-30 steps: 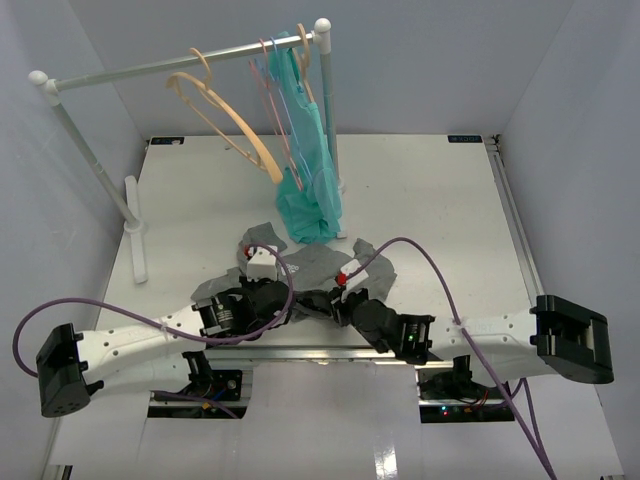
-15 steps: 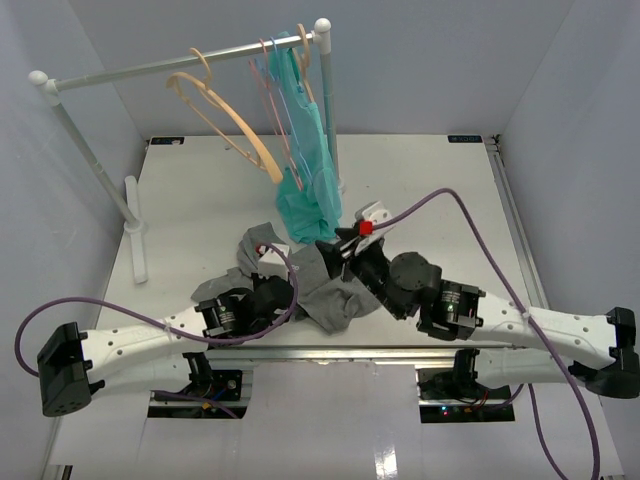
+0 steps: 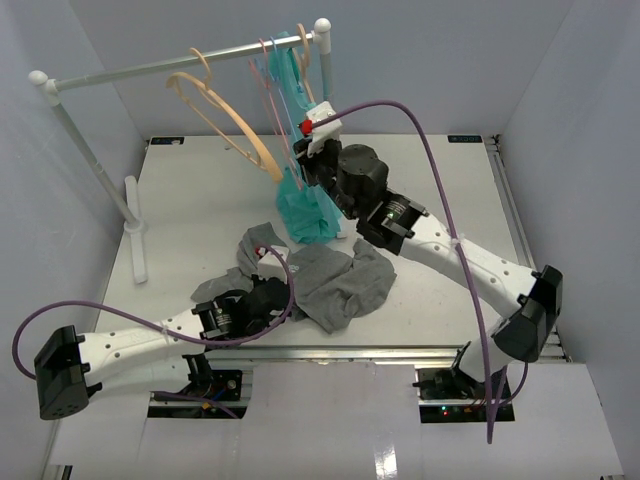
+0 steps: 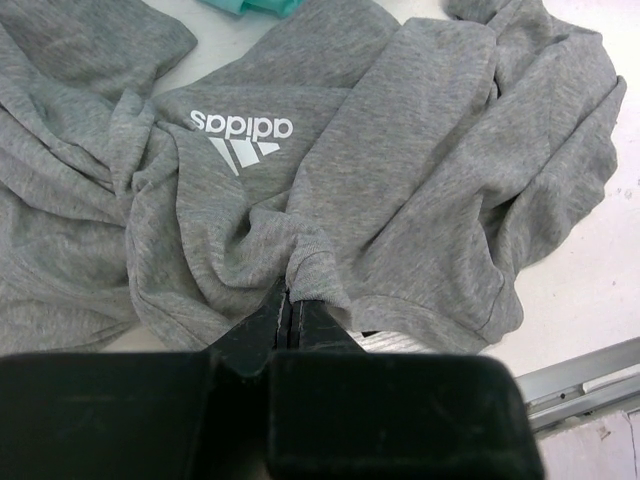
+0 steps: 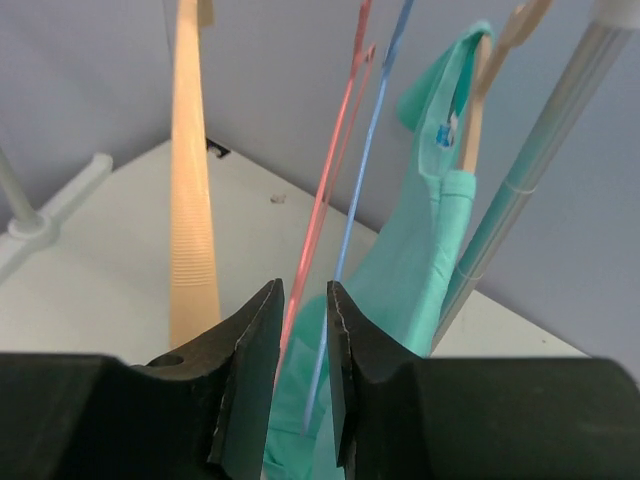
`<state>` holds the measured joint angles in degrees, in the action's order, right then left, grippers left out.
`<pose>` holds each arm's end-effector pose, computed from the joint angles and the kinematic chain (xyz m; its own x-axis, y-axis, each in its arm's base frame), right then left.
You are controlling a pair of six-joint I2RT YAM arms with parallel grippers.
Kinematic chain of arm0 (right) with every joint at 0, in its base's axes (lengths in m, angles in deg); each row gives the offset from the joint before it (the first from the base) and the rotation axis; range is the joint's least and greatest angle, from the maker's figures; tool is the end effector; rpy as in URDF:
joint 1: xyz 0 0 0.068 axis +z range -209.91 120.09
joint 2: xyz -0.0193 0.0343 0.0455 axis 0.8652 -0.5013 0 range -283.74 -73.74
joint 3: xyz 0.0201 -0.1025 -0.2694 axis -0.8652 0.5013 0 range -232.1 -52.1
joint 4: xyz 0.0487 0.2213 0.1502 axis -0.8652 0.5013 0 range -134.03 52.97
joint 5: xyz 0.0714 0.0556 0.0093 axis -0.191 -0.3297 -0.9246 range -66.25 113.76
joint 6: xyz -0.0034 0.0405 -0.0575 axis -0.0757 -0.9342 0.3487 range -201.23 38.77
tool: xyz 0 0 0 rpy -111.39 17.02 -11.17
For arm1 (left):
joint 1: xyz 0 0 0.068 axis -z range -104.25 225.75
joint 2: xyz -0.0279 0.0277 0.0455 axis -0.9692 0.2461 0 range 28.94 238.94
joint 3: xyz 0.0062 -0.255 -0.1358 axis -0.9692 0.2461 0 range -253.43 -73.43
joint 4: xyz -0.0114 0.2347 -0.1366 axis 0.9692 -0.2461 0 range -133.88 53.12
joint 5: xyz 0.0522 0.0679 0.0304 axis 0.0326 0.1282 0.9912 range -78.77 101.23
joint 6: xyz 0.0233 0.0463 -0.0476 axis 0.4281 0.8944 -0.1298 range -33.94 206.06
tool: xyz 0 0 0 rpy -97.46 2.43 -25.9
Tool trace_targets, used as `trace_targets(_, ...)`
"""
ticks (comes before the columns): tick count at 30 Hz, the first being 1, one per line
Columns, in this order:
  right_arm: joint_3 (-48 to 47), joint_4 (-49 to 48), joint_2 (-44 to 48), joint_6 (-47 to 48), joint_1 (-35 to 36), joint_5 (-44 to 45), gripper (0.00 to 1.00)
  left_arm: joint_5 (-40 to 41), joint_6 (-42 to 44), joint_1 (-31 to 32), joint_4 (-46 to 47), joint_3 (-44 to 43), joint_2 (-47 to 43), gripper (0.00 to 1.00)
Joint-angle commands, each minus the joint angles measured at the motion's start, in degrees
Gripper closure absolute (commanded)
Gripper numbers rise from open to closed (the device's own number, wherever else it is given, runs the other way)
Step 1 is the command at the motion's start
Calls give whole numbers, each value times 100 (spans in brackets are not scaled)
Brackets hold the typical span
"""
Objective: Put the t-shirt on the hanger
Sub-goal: Pick up the hanger from the clothesline.
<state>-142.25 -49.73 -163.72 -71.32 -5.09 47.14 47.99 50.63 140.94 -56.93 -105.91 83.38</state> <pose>0.2503 0.3155 0.4680 0.1480 -0.0642 -0.9869 -0.5049 0.8532 -0.1312 0.1177 -0.1724 0.2215 -0.5423 0.0660 -0.8376 0.2778 0.9549 -0.1046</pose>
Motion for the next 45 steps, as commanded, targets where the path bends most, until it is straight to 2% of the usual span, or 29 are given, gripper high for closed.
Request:
trace_targets(1, -585, 34, -259, 45, -290, -450, 68, -164, 102, -24, 139, 47, -199, 100)
trace_targets(10, -730, 95, -767, -103, -420, -557, 66, -212, 123, -24, 124, 138, -364, 100)
trace_targets(25, -1076, 69, -1307, 10, -464, -37, 67, -160, 98, -24, 88, 157, -454, 100)
trace_targets(32, -1381, 5, -1500, 97, -505, 22, 62, -153, 91, -24, 88, 166, -454, 100)
trace_targets(37, -1684, -10, -1731, -27, -663, -59, 62, -169, 89, -24, 88, 149, -393, 100)
trace_targets(40, -1734, -37, -1821, -129, -736, -160, 66, -165, 98, -24, 88, 146, -399, 100)
trace_targets(45, -1836, -54, -1935, -147, -779, -213, 92, -152, 105, -24, 89, 146, -364, 100)
